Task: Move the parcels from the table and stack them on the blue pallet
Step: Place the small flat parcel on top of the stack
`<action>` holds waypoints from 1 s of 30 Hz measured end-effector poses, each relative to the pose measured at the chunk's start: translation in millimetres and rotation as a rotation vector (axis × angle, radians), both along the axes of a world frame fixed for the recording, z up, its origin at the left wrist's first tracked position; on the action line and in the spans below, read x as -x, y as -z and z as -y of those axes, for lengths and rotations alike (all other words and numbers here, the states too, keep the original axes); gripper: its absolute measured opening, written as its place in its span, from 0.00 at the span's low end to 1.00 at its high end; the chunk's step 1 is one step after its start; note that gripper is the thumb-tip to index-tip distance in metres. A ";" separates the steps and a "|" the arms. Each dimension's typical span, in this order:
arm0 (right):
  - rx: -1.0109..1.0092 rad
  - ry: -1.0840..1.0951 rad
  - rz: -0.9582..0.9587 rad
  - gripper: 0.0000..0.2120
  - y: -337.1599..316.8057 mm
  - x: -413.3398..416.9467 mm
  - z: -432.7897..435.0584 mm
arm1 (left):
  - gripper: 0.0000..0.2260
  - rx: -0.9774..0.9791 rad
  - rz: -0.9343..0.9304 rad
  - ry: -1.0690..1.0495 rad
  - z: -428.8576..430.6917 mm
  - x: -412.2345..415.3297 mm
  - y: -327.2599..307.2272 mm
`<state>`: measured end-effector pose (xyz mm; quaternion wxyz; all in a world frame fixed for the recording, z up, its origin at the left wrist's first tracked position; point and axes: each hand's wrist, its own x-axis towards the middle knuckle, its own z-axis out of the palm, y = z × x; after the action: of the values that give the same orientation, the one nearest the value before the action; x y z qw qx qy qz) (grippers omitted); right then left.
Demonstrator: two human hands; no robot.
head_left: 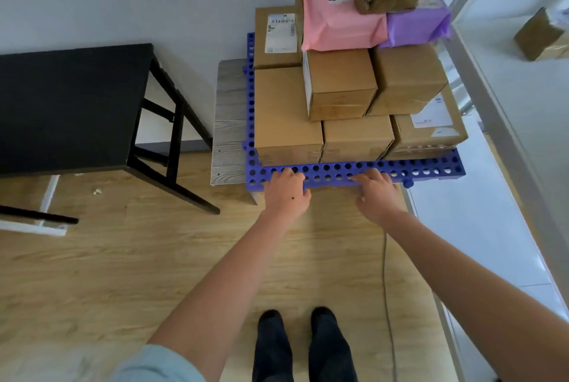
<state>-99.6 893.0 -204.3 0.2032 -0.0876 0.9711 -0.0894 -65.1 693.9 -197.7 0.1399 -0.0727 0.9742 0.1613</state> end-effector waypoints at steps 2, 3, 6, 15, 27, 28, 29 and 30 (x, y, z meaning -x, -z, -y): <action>-0.030 -0.047 -0.038 0.26 2.7 5.6 -4.5 | 0.17 0.049 0.035 0.020 -3.0 4.7 7.7; -0.037 -0.067 -0.045 0.26 4.3 7.7 -5.1 | 0.17 0.073 0.044 0.034 -5.1 6.0 10.7; -0.051 -0.116 -0.040 0.26 11.4 10.4 -5.1 | 0.16 0.142 0.049 0.075 -10.0 8.3 15.2; -0.013 -0.096 -0.157 0.23 23.9 1.0 -11.1 | 0.10 0.190 -0.035 0.076 -10.9 -3.5 20.0; -0.040 -0.087 -0.187 0.23 31.4 -34.8 -22.7 | 0.07 0.249 -0.084 0.117 -21.5 -40.5 32.8; -0.046 -0.091 -0.186 0.23 31.6 -34.8 -23.0 | 0.07 0.250 -0.085 0.126 -21.1 -41.6 33.6; -0.051 -0.095 -0.185 0.23 31.4 -34.2 -23.0 | 0.07 0.250 -0.085 0.131 -20.8 -42.0 33.9; -0.054 -0.099 -0.183 0.24 31.0 -33.3 -22.8 | 0.07 0.252 -0.084 0.132 -20.6 -41.6 34.1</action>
<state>-66.3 915.8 -235.3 0.1202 -0.1376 0.9821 -0.0448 -23.5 714.5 -231.8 0.0992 -0.0187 0.9944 0.0308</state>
